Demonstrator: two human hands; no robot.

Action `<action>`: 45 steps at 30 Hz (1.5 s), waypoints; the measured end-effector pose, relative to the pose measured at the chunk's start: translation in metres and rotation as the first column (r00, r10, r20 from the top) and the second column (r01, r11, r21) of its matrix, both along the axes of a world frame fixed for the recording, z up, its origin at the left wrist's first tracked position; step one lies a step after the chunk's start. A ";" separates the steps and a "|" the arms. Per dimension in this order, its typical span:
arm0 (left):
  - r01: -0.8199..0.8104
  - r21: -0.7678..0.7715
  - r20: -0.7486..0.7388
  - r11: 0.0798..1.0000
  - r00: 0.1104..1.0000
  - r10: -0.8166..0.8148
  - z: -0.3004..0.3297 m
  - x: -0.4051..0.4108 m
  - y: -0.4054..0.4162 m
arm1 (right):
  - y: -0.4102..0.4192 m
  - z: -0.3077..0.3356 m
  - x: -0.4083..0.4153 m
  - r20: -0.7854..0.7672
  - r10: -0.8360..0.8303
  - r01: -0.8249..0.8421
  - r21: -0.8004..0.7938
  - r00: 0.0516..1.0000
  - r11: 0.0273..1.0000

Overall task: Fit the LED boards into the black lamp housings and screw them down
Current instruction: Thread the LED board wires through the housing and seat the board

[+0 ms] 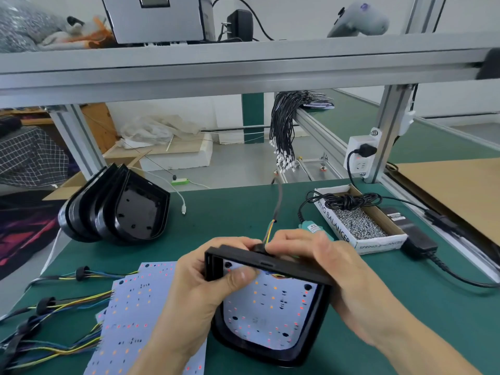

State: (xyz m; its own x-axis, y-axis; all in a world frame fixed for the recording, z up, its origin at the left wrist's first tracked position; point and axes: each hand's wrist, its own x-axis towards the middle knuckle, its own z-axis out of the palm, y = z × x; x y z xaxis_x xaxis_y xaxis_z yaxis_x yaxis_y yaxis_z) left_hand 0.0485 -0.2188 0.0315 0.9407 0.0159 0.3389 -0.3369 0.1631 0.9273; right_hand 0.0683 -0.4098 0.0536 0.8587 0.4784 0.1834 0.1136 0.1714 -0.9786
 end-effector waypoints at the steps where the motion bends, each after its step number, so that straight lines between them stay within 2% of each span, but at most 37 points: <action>1: 0.003 0.012 0.011 1.000 1.000 -0.003 0.000 0.000 -0.001 | -0.002 -0.001 0.002 0.062 0.011 -0.009 -0.036 0.998 0.999; 5: -0.020 0.028 0.013 0.999 1.000 0.019 0.003 0.003 -0.008 | -0.008 0.000 0.006 0.183 0.015 -0.006 -0.049 0.983 0.999; 9: -0.056 0.006 -0.009 0.998 0.998 0.056 0.003 0.003 -0.008 | -0.010 0.007 0.008 0.306 0.080 -0.030 -0.165 0.949 0.986; 12: -0.089 -0.029 -0.037 0.996 0.995 0.088 0.002 0.001 -0.005 | -0.006 0.003 0.008 0.249 0.163 -0.115 -0.197 0.955 0.974; 15: -0.096 -0.047 -0.047 0.994 0.995 0.093 0.001 0.002 -0.004 | 0.006 -0.010 0.007 0.233 -0.032 0.071 -0.161 0.972 0.984; 17: -0.106 -0.073 -0.053 0.992 0.993 0.102 -0.001 0.002 -0.004 | 0.015 -0.013 0.008 0.260 -0.103 0.144 -0.141 0.960 0.980; 26: -0.166 -0.139 -0.083 0.976 0.984 0.156 -0.001 0.004 -0.006 | 0.023 -0.010 0.016 0.222 -0.149 0.162 -0.042 0.964 0.986; 28: -0.151 -0.139 -0.097 0.979 0.986 0.138 0.002 0.006 -0.006 | 0.025 -0.011 0.019 0.152 -0.155 0.159 -0.020 0.976 0.987; 31: -0.114 -0.140 -0.134 0.984 0.986 0.095 0.004 0.010 -0.007 | 0.024 -0.013 0.021 -0.034 -0.140 0.142 0.042 0.990 0.989; 34: -0.098 -0.139 -0.124 0.985 0.989 0.081 0.005 0.010 -0.007 | 0.022 -0.011 0.019 -0.090 -0.129 0.132 0.023 0.988 0.991; 38: -0.154 -0.105 -0.106 0.982 0.984 0.143 0.003 0.014 -0.009 | 0.020 -0.006 0.020 -0.108 -0.128 0.125 -0.029 0.986 0.992; 41: -0.187 -0.098 -0.095 0.977 0.979 0.178 -0.001 0.016 -0.009 | 0.023 -0.010 0.016 -0.026 -0.200 0.197 -0.084 0.979 0.977; 43: -0.161 -0.089 -0.078 0.983 0.985 0.155 -0.003 0.014 -0.005 | 0.019 -0.009 0.015 -0.004 -0.138 0.137 -0.074 0.990 0.988; 45: -0.132 -0.106 -0.086 0.986 0.989 0.123 -0.005 0.012 0.003 | 0.009 -0.005 0.017 -0.084 0.068 -0.063 0.054 0.994 0.997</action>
